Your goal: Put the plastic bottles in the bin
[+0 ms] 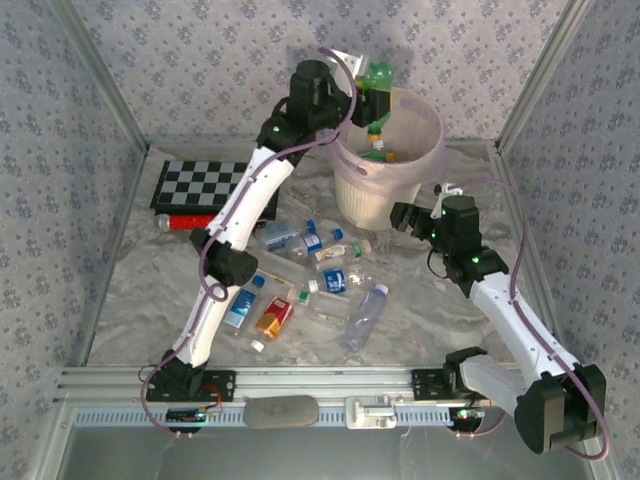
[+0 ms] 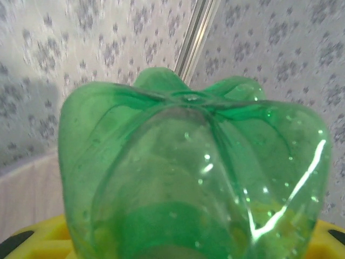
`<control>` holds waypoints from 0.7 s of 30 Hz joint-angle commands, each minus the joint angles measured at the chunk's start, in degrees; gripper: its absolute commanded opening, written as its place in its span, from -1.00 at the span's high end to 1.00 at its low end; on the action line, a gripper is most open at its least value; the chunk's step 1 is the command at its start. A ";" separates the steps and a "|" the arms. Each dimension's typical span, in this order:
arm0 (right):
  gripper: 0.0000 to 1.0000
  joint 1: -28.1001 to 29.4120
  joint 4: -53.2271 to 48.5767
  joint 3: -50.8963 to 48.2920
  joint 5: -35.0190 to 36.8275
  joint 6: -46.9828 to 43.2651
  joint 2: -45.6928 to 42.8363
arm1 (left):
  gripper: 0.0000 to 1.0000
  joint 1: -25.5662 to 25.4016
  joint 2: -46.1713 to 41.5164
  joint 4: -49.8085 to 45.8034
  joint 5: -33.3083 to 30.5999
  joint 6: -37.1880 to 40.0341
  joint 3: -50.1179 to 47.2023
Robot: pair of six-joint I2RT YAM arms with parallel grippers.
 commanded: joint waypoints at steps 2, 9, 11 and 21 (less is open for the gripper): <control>-0.98 -0.51 -0.95 -0.83 -0.61 0.46 -1.51 | 0.03 -0.68 1.58 5.44 2.34 -1.25 -3.15; -0.98 -0.91 -1.44 -1.00 -0.48 0.46 -2.80 | 0.02 -0.89 5.90 3.82 0.70 -0.79 -3.56; -0.98 -0.97 -1.43 -0.92 -0.48 0.47 -3.06 | 0.00 -0.84 6.41 2.97 0.15 -0.17 -3.56; -0.98 -1.07 -0.98 -0.05 -0.73 1.07 -1.45 | -0.80 -0.91 4.47 1.82 -0.60 1.29 -3.28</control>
